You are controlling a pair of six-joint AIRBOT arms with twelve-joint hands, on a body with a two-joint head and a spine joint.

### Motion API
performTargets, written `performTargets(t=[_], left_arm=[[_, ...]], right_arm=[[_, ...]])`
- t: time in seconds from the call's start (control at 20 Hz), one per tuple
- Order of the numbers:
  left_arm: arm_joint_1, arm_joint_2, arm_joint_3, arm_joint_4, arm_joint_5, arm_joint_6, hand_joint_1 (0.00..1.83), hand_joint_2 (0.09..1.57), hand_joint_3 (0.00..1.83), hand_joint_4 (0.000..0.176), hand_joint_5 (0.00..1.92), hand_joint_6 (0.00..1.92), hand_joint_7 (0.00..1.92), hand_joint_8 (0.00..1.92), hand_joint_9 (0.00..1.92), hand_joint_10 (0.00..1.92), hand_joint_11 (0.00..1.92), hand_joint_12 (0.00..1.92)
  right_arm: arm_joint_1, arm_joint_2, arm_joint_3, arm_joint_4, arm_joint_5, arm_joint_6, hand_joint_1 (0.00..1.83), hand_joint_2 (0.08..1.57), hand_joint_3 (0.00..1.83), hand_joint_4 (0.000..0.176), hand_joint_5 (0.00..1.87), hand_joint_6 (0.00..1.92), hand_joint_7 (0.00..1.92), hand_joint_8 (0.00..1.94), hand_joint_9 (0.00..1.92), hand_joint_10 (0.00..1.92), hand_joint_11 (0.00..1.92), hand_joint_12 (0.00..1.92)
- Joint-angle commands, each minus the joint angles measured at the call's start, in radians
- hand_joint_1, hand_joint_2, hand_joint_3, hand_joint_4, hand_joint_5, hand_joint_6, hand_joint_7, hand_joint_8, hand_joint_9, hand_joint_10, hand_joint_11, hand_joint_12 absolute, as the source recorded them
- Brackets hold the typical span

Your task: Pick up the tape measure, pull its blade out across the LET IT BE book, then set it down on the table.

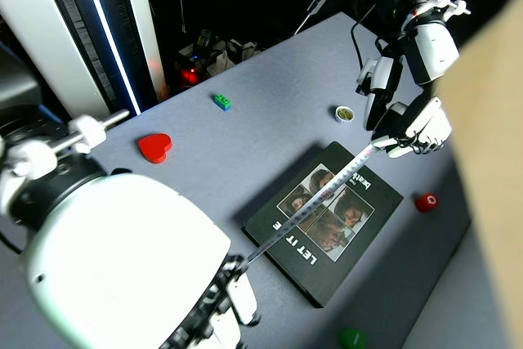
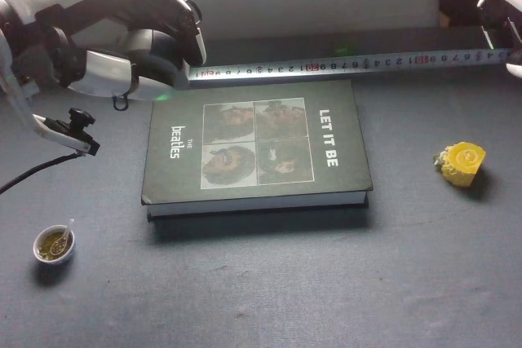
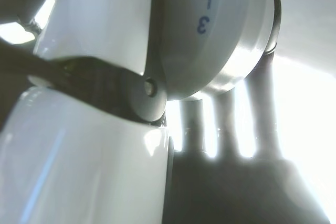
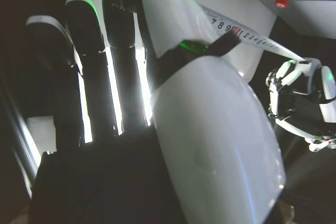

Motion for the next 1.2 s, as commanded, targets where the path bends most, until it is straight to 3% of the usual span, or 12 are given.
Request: performTargets(t=[0.0,0.6,0.65,0.75,0.8,0.85,0.9,0.95,1.05,1.15], left_arm=[[-0.006,0.010,0.009,-0.027,-0.100,0.006,1.50,1.07,0.00,0.000,1.04,0.64,1.04,0.81,0.99,1.02,0.91,1.44],[-0.005,0.009,0.011,-0.019,-0.100,0.006,1.50,1.07,0.00,0.000,1.02,0.66,1.04,0.81,0.98,1.02,0.93,1.43],[-0.004,0.009,0.011,-0.019,-0.100,0.006,1.50,1.07,0.00,0.000,1.02,0.66,1.04,0.82,0.98,1.02,0.92,1.43],[-0.005,0.008,0.011,-0.019,-0.100,0.006,1.50,1.07,0.00,0.000,1.01,0.66,1.04,0.83,0.98,1.02,0.92,1.44],[-0.005,0.008,0.011,-0.019,-0.100,0.006,1.50,1.07,0.00,0.000,1.01,0.66,1.04,0.83,0.98,1.03,0.92,1.44],[-0.005,0.007,0.011,-0.019,-0.100,0.006,1.50,1.07,0.00,0.000,1.02,0.65,1.03,0.83,0.98,1.03,0.92,1.44],[-0.005,0.007,0.011,-0.019,-0.100,0.006,1.49,1.07,0.00,0.000,1.02,0.66,1.04,0.83,0.97,1.03,0.92,1.44],[-0.006,0.007,0.011,-0.019,-0.100,0.006,1.50,1.07,0.00,0.000,1.02,0.66,1.05,0.81,0.97,1.03,0.92,1.44],[-0.006,0.006,0.012,-0.019,-0.100,0.006,1.50,1.07,0.00,0.000,1.01,0.67,1.05,0.80,0.98,1.03,0.92,1.44],[-0.003,0.005,0.011,-0.019,-0.100,0.006,1.50,1.07,0.00,0.000,1.01,0.67,1.05,0.79,0.98,1.03,0.92,1.44]], right_arm=[[0.013,0.015,0.007,-0.065,0.067,-0.016,1.17,1.21,0.00,0.000,0.77,1.26,0.84,1.31,0.67,1.34,0.63,1.68],[0.008,0.013,0.006,-0.065,0.060,-0.009,1.17,1.21,0.00,0.000,0.76,1.26,0.85,1.32,0.67,1.34,0.63,1.68],[0.009,0.012,0.006,-0.065,0.057,-0.006,1.33,1.23,0.00,0.000,0.69,1.30,0.83,1.29,0.65,1.60,0.56,1.72],[0.015,0.012,0.001,-0.065,0.051,0.002,1.13,1.28,0.00,0.000,0.64,1.43,0.74,1.45,0.51,1.35,0.50,1.72],[0.018,0.012,-0.004,-0.065,0.051,0.002,1.11,1.30,0.00,0.013,0.61,1.49,0.69,1.49,0.46,1.31,0.46,1.73],[0.020,0.011,-0.008,-0.065,0.050,0.002,1.04,1.30,0.00,0.000,0.63,1.48,0.55,1.02,0.40,1.18,0.39,1.70],[0.023,0.011,-0.010,-0.065,0.045,0.004,0.97,1.23,0.00,0.000,0.49,0.90,0.55,0.69,0.36,1.00,0.30,1.62],[0.024,0.009,-0.011,-0.065,0.042,0.006,0.89,1.20,0.00,0.000,0.47,0.51,0.56,0.44,0.34,0.77,0.19,1.51],[0.026,0.008,-0.011,-0.065,0.041,0.011,0.75,1.15,0.00,0.000,0.42,0.13,0.49,0.09,0.31,0.38,0.03,1.35],[0.027,0.006,-0.011,-0.065,0.034,0.016,0.61,1.12,0.00,0.000,0.33,0.01,0.35,0.00,0.26,0.10,0.00,1.09]])
